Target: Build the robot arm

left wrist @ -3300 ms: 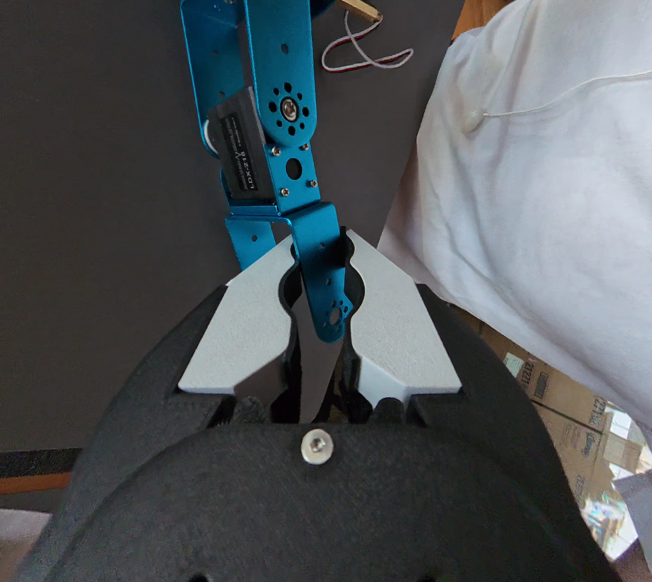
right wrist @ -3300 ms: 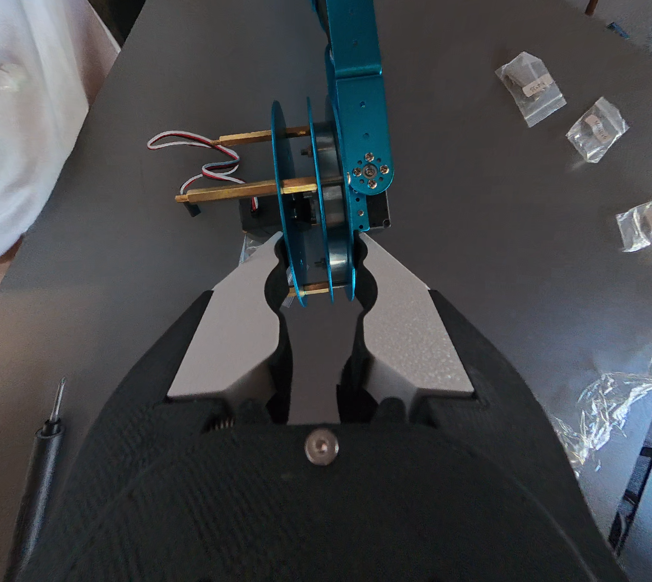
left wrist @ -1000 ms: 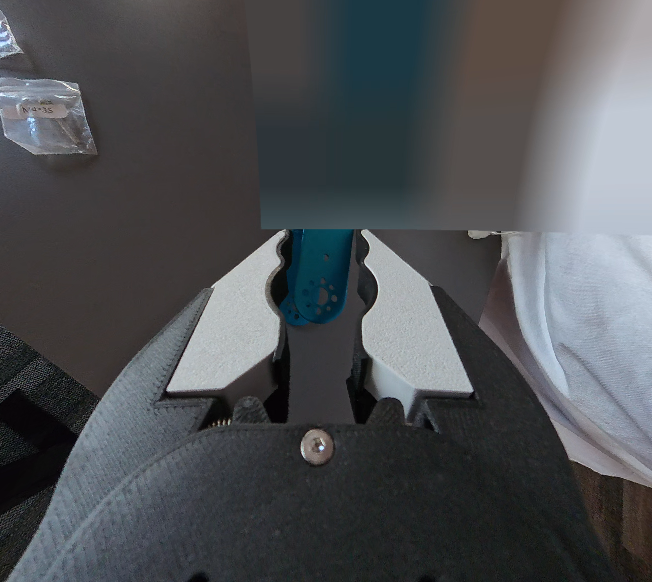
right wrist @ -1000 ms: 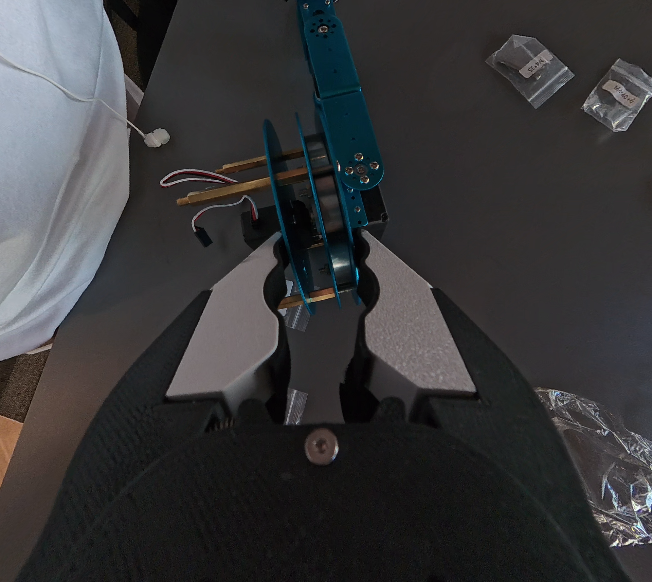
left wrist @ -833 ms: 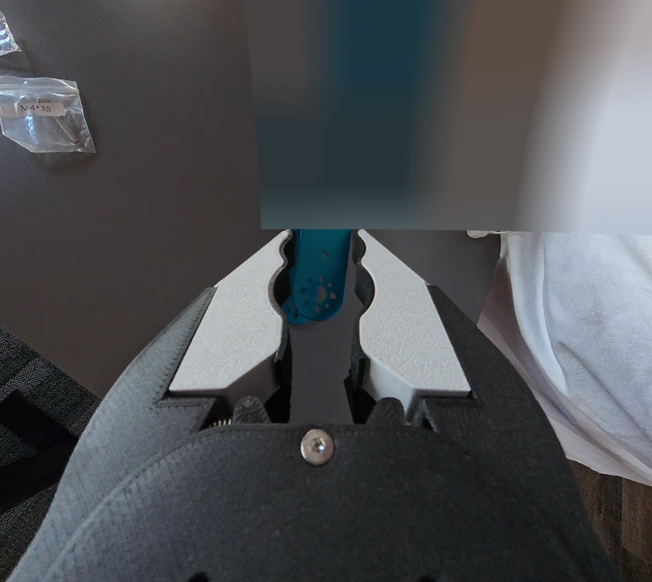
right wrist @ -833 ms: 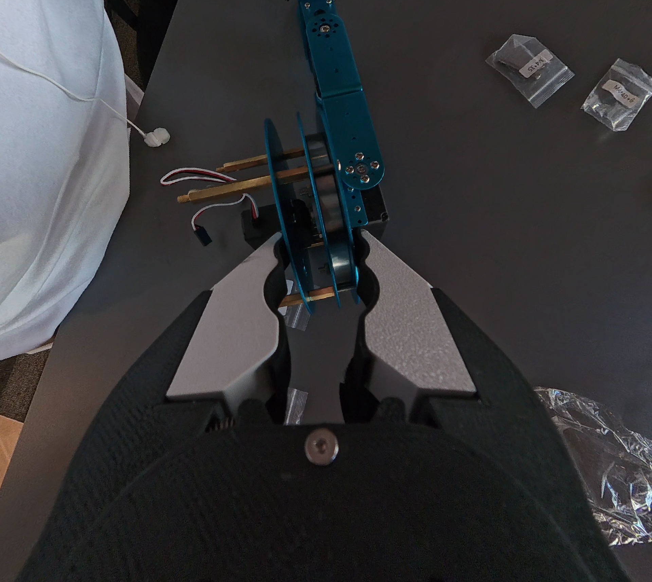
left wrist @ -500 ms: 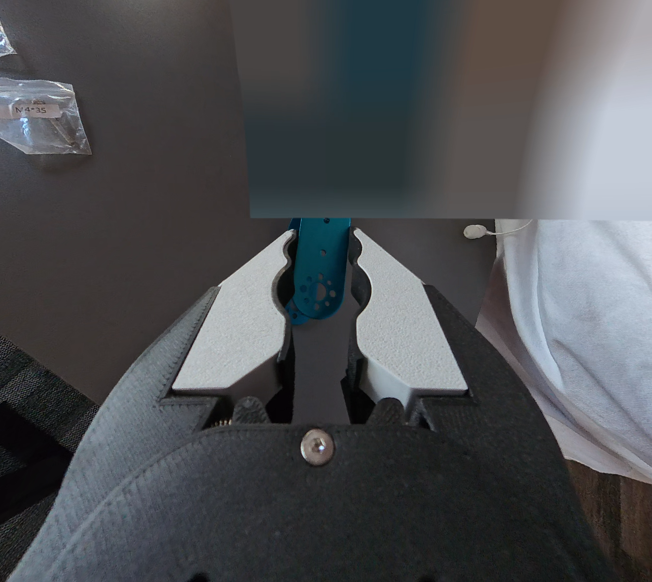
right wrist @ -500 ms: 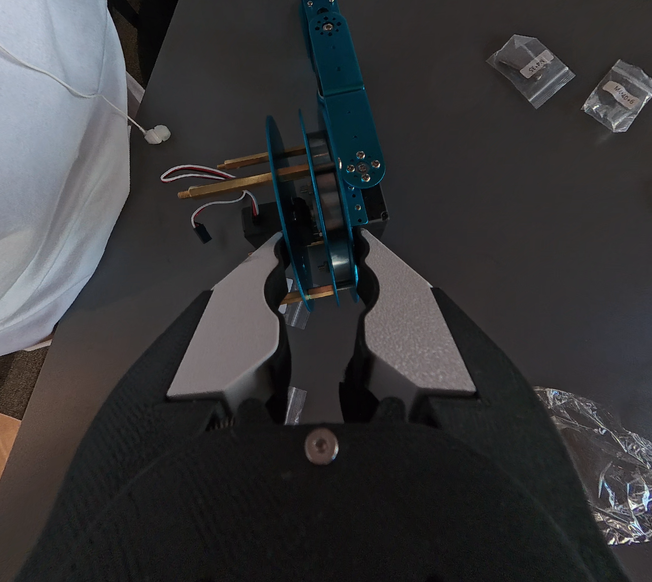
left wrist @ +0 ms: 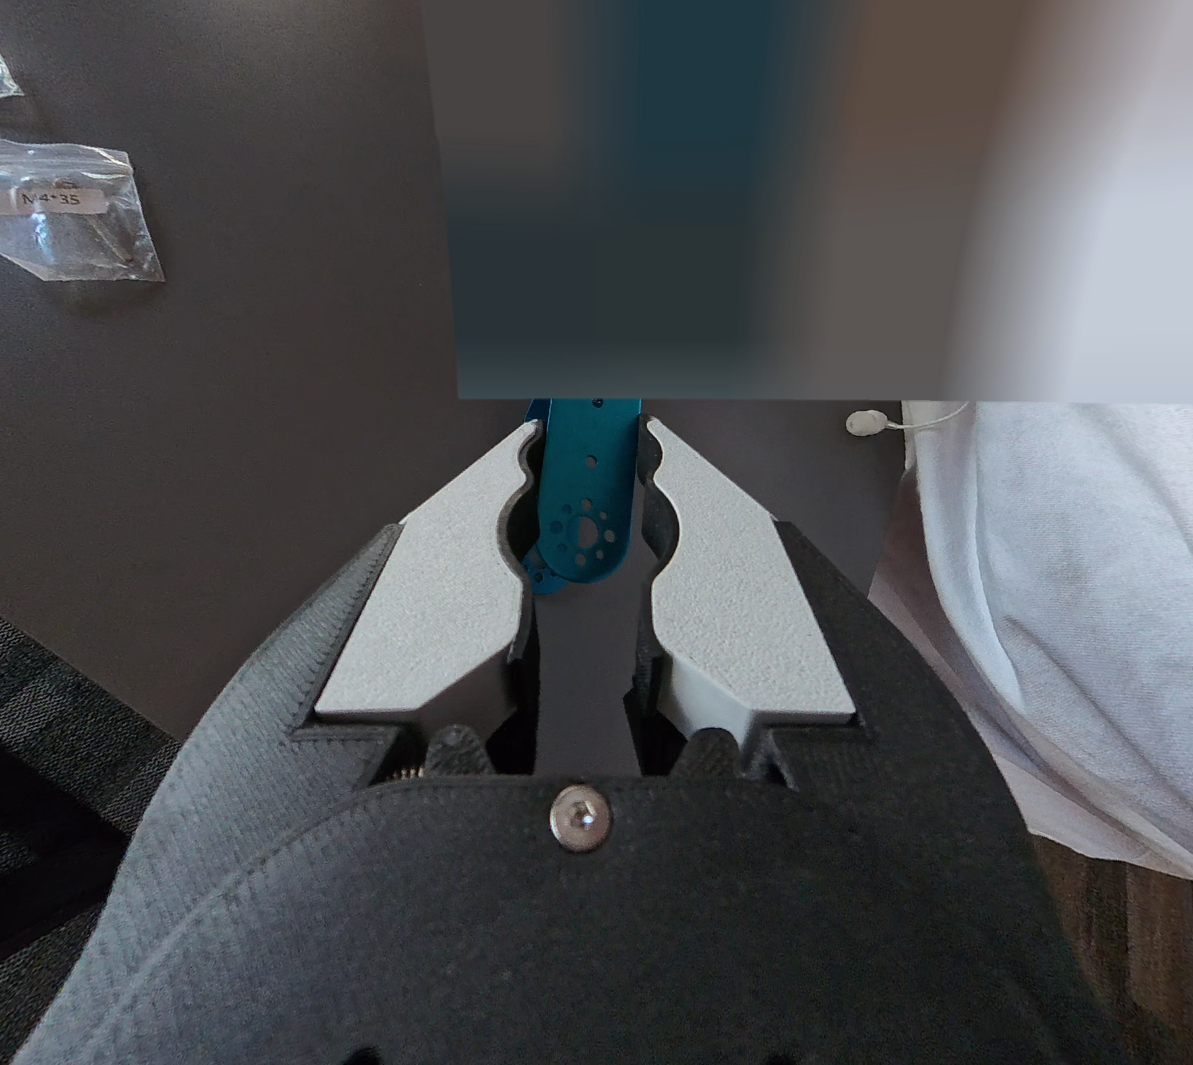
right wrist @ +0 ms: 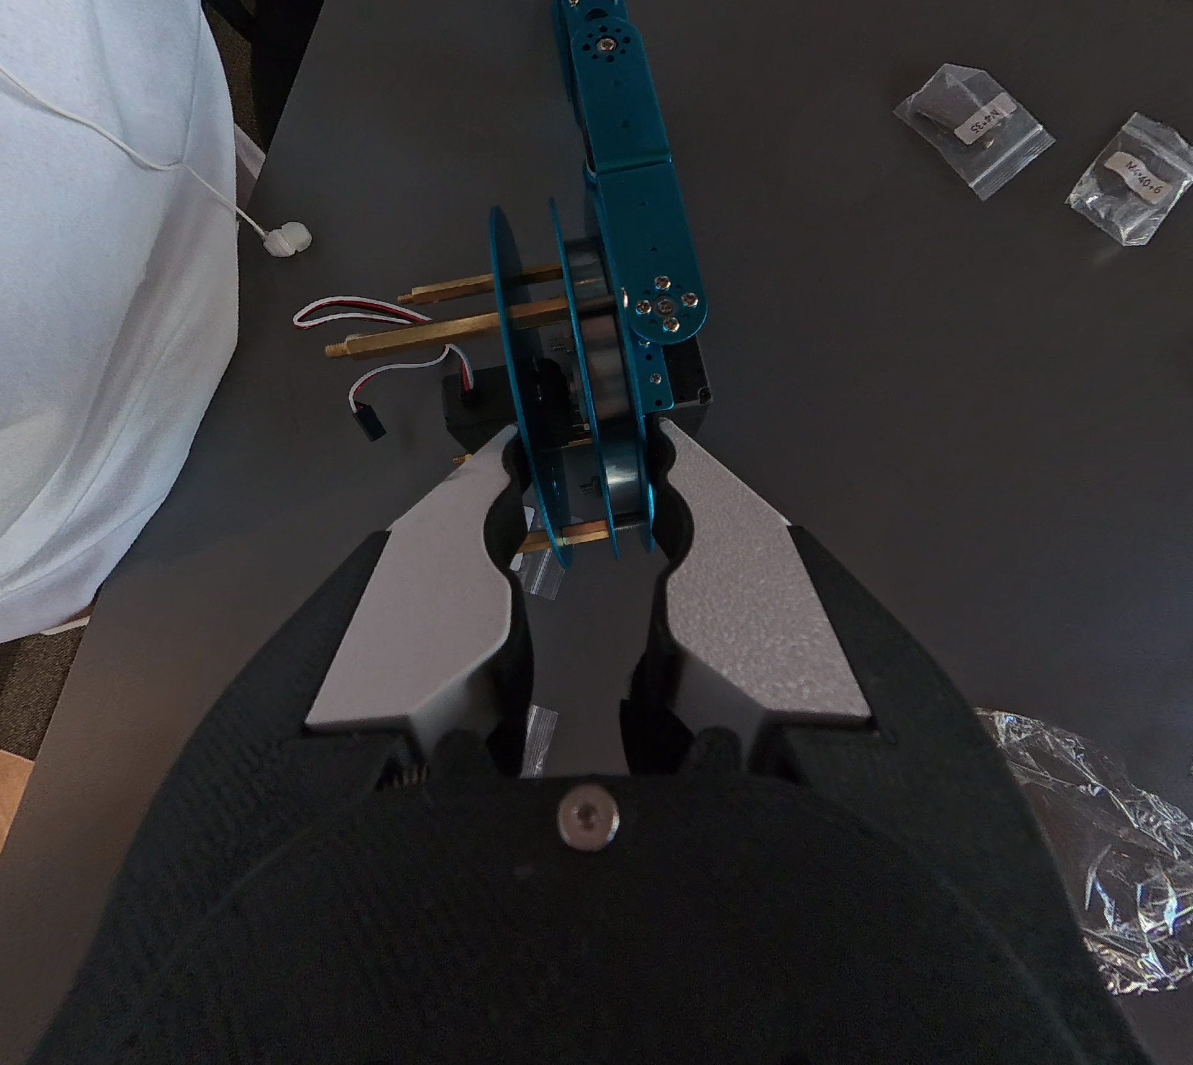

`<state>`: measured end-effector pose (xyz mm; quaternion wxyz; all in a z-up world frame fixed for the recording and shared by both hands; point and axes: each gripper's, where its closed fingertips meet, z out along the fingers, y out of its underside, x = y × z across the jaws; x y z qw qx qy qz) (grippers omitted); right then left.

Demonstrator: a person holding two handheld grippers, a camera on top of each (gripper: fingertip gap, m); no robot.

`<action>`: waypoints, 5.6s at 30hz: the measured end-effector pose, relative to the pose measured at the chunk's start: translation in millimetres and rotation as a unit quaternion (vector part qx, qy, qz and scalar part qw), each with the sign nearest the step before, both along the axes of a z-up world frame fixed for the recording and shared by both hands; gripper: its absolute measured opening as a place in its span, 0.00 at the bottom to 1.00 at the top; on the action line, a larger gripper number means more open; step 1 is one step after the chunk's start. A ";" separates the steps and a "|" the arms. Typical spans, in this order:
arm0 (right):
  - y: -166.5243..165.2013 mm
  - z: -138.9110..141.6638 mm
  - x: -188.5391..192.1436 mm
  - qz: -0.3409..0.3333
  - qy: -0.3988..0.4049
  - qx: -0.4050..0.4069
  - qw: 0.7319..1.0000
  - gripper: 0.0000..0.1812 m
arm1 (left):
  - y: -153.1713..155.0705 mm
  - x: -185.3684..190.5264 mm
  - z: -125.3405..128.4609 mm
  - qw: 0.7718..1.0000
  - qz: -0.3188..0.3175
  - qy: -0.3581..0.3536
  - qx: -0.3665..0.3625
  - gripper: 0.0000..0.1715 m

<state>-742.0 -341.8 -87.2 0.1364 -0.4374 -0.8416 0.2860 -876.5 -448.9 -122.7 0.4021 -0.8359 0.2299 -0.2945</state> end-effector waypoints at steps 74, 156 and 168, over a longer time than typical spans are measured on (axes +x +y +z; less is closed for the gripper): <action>51.6 11.8 488.8 -0.507 0.242 -0.050 0.826 0.26 | 37.8 323.5 112.6 0.989 -0.005 0.040 0.144 0.24; 63.7 87.5 446.4 -0.283 0.220 -0.367 0.858 0.18 | 160.2 583.6 82.0 0.955 -0.292 0.045 0.008 0.09; 53.5 102.8 448.4 -0.161 0.360 -0.283 0.874 0.15 | 152.3 584.7 89.5 0.946 -0.323 -0.019 -0.015 0.09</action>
